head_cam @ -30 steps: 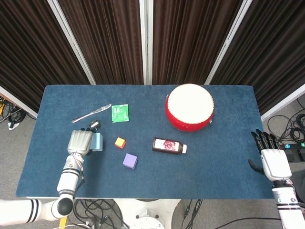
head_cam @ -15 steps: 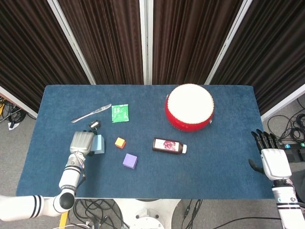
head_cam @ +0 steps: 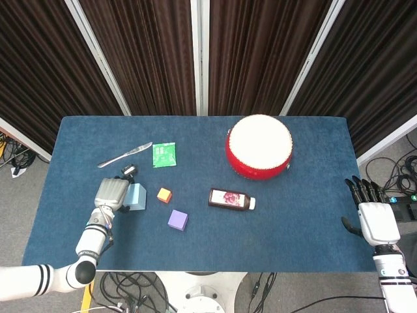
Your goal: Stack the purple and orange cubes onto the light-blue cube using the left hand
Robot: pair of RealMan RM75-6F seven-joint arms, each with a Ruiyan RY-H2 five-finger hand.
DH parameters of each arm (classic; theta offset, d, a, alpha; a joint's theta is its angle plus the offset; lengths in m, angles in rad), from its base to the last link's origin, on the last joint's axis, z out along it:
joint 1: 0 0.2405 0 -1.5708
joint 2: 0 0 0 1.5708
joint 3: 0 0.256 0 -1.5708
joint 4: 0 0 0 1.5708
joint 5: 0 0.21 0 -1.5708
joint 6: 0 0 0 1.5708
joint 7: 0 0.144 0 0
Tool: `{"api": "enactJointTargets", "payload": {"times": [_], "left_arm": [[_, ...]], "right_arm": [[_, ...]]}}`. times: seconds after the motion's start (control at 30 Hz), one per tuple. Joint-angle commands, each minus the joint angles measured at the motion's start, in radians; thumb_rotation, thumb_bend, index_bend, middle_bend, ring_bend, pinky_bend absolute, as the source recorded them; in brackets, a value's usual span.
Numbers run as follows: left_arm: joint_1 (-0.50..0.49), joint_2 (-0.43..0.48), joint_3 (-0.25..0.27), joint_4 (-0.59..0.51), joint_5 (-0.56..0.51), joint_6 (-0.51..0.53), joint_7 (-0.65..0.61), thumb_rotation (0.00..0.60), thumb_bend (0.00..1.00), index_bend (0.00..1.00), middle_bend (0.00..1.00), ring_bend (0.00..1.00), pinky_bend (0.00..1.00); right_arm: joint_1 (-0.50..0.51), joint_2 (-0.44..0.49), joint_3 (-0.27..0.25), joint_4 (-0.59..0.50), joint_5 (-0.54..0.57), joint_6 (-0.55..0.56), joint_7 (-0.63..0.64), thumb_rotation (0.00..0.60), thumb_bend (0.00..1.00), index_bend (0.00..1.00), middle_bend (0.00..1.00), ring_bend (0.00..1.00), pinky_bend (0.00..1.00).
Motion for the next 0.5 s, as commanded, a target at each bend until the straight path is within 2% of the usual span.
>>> {"api": "enactJointTargets", "payload": {"times": [0.03,0.23,0.33,0.5], "left_arm": [[0.003,0.015,0.006,-0.007,0.03,-0.006,-0.027,0.6,0.21,0.29,0.33,0.27,0.39],[0.002,0.035,0.019,-0.032,0.056,-0.001,-0.042,0.6,0.2,0.28,0.31,0.24,0.36],[0.008,0.068,0.03,-0.097,0.083,0.027,-0.035,0.6,0.2,0.28,0.31,0.24,0.36],[0.051,0.129,0.09,-0.255,0.283,0.13,-0.034,0.6,0.2,0.28,0.31,0.24,0.38]], "right_arm": [[0.0,-0.001,-0.001,0.002,0.0,-0.001,0.0,0.6,0.19,0.0,0.02,0.0,0.01],[0.0,-0.005,-0.001,0.007,0.005,-0.005,0.002,0.6,0.19,0.0,0.02,0.0,0.01],[-0.001,-0.006,-0.001,0.011,0.006,-0.004,0.005,0.6,0.19,0.0,0.02,0.0,0.01],[0.003,-0.01,0.002,0.026,0.014,-0.014,0.016,0.6,0.19,0.0,0.02,0.0,0.01]]}}
